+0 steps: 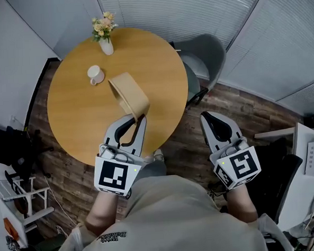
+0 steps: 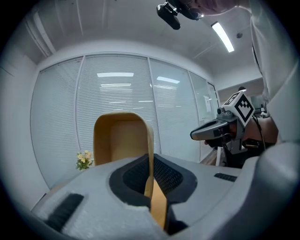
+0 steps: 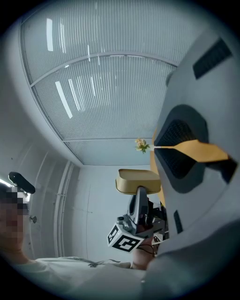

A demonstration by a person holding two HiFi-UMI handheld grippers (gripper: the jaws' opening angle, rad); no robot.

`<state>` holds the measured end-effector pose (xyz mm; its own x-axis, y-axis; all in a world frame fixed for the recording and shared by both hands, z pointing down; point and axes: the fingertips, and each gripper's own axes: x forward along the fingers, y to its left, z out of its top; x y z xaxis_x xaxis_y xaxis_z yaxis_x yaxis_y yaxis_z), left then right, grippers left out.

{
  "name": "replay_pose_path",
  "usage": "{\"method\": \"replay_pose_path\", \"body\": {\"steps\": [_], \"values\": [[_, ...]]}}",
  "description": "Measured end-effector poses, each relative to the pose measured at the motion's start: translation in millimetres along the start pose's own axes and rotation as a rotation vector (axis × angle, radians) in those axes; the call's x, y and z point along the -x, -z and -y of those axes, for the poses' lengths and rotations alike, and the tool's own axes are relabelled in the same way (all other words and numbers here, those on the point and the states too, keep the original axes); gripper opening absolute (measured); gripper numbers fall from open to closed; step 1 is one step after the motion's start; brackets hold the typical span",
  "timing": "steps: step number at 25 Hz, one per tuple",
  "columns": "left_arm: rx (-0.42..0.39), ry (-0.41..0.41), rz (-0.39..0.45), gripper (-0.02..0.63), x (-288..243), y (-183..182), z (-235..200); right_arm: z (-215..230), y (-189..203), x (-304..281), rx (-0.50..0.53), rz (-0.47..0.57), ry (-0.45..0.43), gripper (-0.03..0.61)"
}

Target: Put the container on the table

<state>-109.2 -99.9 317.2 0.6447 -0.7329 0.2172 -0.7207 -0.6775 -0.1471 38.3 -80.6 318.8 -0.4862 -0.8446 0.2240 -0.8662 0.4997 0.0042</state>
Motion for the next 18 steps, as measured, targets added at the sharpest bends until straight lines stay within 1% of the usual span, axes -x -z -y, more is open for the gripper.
{"method": "replay_pose_path", "body": {"steps": [2,6,11,18], "values": [[-0.026,0.014,0.003,0.032,-6.2,4.1,-12.7,3.5,-0.8,-12.0,0.001,-0.007,0.017,0.035],[-0.025,0.023,-0.002,0.032,-15.5,11.4,-33.5,5.9,-0.4,-32.1,-0.003,-0.021,0.03,0.035],[0.016,0.02,-0.003,0.032,-21.4,15.3,-55.8,5.5,-3.0,-53.3,-0.003,-0.032,0.042,0.035],[0.024,0.012,-0.009,0.032,-25.5,23.2,-81.2,5.6,-5.2,-76.1,-0.002,-0.051,0.043,0.035]]}}
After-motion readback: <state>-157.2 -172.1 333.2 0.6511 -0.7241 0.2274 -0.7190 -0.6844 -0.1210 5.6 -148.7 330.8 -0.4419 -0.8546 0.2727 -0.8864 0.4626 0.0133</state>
